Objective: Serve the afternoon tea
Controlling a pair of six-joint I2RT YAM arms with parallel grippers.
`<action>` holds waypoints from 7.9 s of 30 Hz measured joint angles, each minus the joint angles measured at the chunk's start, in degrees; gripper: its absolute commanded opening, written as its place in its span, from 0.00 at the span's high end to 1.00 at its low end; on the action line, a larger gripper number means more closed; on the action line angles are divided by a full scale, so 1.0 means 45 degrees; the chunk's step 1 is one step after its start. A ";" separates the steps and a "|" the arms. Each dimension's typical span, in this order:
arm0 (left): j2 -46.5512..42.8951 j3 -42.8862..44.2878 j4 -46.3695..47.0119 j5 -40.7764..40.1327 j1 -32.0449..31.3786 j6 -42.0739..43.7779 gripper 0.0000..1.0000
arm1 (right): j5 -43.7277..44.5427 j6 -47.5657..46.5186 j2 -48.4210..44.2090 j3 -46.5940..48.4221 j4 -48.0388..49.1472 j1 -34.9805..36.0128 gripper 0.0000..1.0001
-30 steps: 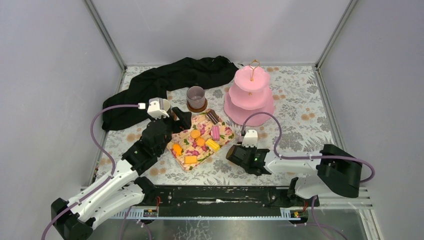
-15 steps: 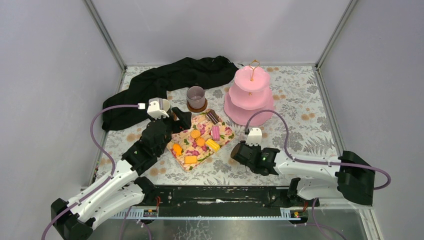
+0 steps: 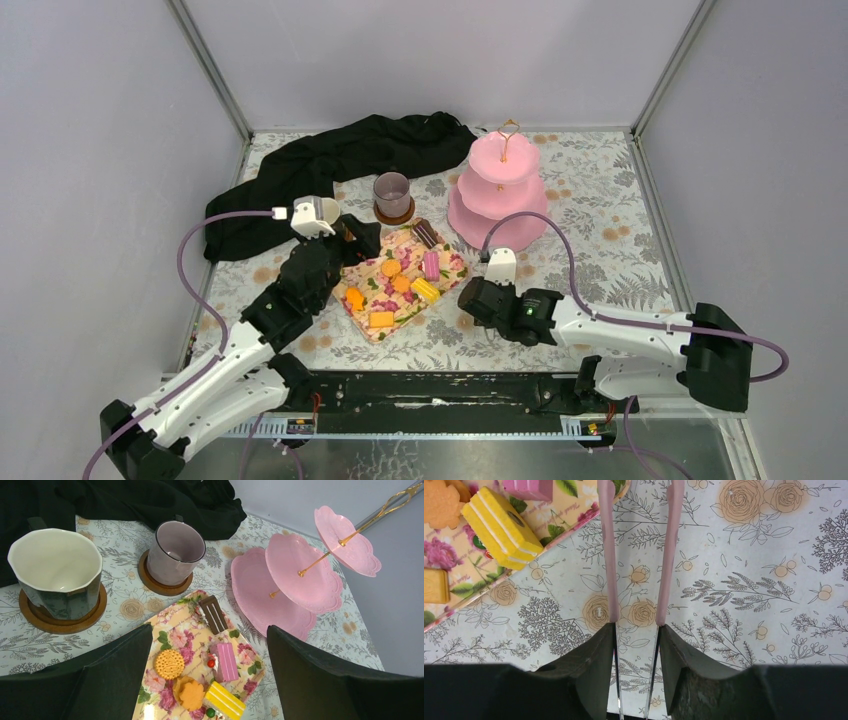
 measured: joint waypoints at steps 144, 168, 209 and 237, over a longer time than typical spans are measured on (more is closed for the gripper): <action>-0.0073 -0.0010 0.0005 -0.0126 0.0432 -0.0097 0.08 | -0.0117 -0.1724 -0.0248 0.5115 -0.2754 0.0646 0.83; -0.0073 -0.0015 0.0010 -0.0126 0.0432 -0.0097 0.08 | -0.2181 -0.3648 0.3803 0.7504 -0.1617 -0.4605 0.85; 0.0034 -0.0015 0.0015 -0.0015 0.0529 -0.0097 0.08 | -0.3803 -0.4114 0.6470 0.8641 -0.0330 -0.7004 0.88; 0.0155 -0.0015 0.0097 0.0253 0.0777 -0.0117 0.08 | -0.4007 -0.4138 0.6450 0.8971 -0.0253 -0.7038 0.88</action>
